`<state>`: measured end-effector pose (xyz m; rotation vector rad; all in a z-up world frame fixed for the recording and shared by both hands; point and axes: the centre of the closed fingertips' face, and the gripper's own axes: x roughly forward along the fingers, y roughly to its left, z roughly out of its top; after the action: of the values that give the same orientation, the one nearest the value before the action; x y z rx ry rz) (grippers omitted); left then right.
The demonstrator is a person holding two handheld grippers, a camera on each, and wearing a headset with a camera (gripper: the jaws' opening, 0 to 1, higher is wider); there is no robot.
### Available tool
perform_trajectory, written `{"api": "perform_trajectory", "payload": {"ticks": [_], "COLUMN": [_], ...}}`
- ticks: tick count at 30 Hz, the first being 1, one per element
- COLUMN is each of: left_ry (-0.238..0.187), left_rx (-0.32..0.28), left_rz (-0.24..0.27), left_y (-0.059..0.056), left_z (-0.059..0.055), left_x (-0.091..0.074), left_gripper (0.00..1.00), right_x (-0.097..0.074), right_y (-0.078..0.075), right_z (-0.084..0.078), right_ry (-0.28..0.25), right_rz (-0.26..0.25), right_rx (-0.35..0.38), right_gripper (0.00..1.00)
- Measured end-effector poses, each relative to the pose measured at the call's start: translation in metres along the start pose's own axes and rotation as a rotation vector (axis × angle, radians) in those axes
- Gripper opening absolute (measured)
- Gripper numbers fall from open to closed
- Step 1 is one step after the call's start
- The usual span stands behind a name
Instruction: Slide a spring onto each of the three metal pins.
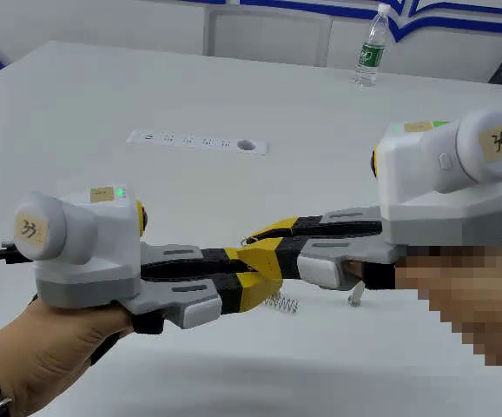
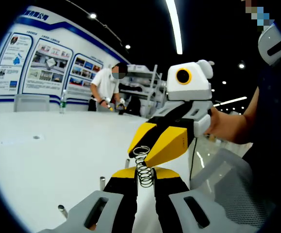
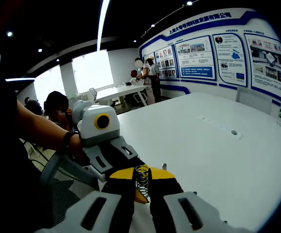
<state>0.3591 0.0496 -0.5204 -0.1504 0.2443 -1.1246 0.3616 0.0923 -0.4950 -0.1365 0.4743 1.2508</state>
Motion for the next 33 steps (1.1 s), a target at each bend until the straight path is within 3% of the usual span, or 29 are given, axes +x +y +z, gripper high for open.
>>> {"api": "perform_trajectory", "payload": {"ticks": [9,21,33], "left_ry": [0.042,0.155,0.245], "left_rx": [0.079,0.192,0.268], "left_rz": [-0.011,-0.056,-0.086], "left_y": [-0.004,-0.016,-0.021], "left_z": [-0.007,-0.027,-0.042], "left_x": [0.002,0.009,0.012], "left_gripper": [0.11,0.10,0.10], "right_x": [-0.008,-0.015,-0.014], "right_y": [0.003,0.012,0.018], "right_z": [-0.009,-0.038,-0.059], "right_ry": [0.090,0.367,0.513], "right_rz": [0.022,0.096,0.136], "right_rx": [-0.042,-0.162,-0.241], "right_gripper": [0.12,0.12,0.12]}}
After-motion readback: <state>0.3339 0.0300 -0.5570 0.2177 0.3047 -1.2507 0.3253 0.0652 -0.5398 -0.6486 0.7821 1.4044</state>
